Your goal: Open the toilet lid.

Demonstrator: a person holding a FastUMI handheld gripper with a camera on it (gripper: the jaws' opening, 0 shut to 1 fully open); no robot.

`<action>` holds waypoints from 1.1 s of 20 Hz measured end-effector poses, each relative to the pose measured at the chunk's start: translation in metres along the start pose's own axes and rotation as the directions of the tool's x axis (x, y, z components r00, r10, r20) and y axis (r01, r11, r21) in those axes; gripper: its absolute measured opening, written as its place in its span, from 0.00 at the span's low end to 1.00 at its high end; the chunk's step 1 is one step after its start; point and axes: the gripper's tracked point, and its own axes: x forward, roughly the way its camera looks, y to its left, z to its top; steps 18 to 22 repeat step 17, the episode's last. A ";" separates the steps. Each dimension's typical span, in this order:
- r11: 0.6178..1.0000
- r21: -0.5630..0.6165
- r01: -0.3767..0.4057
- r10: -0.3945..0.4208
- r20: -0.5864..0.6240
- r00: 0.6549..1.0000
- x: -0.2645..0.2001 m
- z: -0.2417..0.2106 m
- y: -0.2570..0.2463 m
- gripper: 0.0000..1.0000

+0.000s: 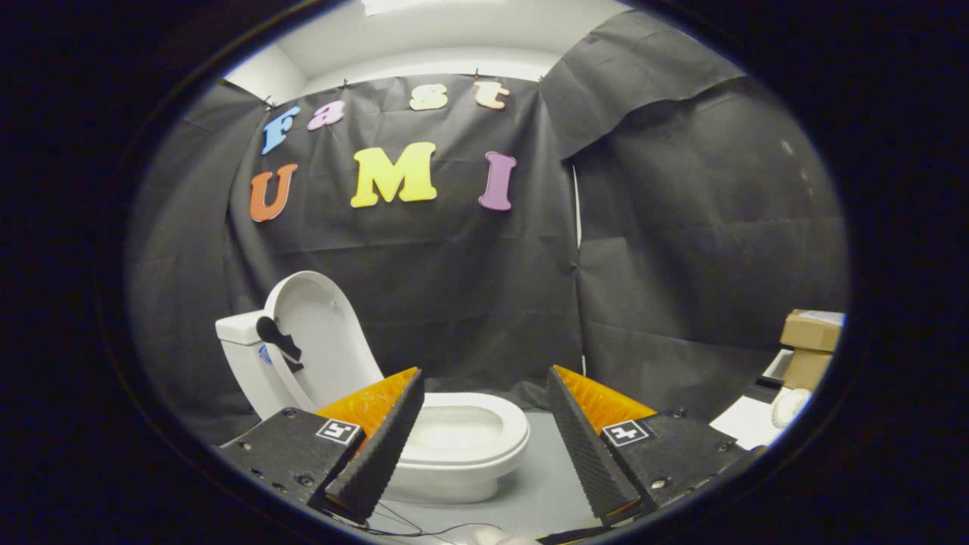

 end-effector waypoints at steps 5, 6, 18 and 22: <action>0.999 -0.031 -0.016 0.017 0.010 1.000 -0.007 0.007 0.008 1.00; 0.999 -0.037 -0.016 0.017 0.014 1.000 -0.009 0.007 0.010 1.00; 0.996 -0.078 -0.047 0.047 -0.002 0.999 -0.012 0.002 0.019 1.00; 0.996 -0.078 -0.047 0.047 -0.002 0.999 -0.012 0.002 0.019 1.00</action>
